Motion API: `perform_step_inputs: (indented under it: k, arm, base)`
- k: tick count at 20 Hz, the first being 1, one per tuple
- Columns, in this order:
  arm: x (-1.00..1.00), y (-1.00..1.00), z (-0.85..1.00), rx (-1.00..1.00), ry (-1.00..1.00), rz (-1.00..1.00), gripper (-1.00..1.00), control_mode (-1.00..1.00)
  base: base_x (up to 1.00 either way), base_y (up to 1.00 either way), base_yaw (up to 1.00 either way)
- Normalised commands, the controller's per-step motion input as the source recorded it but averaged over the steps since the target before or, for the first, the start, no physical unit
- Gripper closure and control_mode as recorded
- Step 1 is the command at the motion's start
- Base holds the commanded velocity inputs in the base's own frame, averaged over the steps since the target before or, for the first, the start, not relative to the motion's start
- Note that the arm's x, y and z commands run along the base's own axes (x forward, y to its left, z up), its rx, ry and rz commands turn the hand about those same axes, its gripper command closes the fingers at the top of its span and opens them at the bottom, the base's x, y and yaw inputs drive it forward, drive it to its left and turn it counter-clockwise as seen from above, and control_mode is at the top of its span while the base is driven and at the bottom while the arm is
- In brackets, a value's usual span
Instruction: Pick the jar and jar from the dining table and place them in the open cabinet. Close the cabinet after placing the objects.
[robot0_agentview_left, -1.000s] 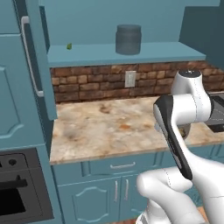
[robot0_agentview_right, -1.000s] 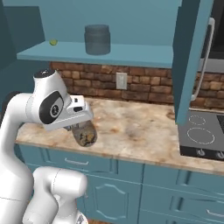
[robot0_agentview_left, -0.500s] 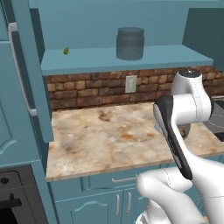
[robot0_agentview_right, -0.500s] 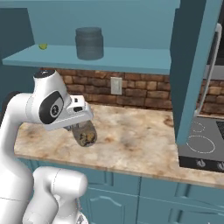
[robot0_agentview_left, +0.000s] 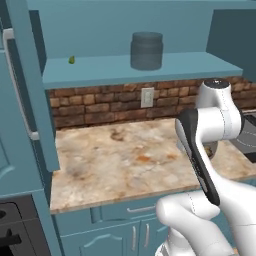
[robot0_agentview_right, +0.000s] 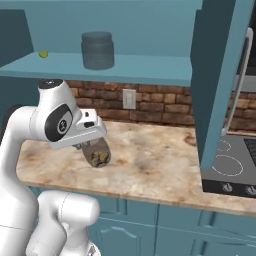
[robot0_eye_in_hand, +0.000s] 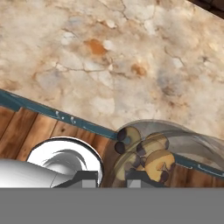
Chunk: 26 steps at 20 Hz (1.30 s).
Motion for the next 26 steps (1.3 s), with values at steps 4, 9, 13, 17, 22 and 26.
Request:
perform_step_inputs:
  k: [4, 9, 13, 17, 22, 26]
  arm:
    - [0.00, 0.00, 0.00, 0.00, 0.00, 0.00, 1.00, 1.00]
    - [0.00, 0.00, 0.00, 0.00, 0.00, 0.00, 1.00, 1.00]
    - [0.00, 0.00, 0.00, 0.00, 0.00, 0.00, 1.00, 1.00]
    - [0.00, 0.00, 0.00, 0.00, 0.00, 0.00, 1.00, 1.00]
    - [0.00, 0.00, 0.00, 0.00, 0.00, 0.00, 1.00, 1.00]
    - [0.00, 0.00, 0.00, 0.00, 0.00, 0.00, 1.00, 1.00]
  base:
    - [-0.02, 0.00, -0.17]
    - [0.00, 0.00, -0.07]
    - [0.00, 0.03, -0.01]
    - [-0.01, 0.13, -0.01]
    - [0.00, 0.28, -0.02]
    - [0.00, 0.27, -0.04]
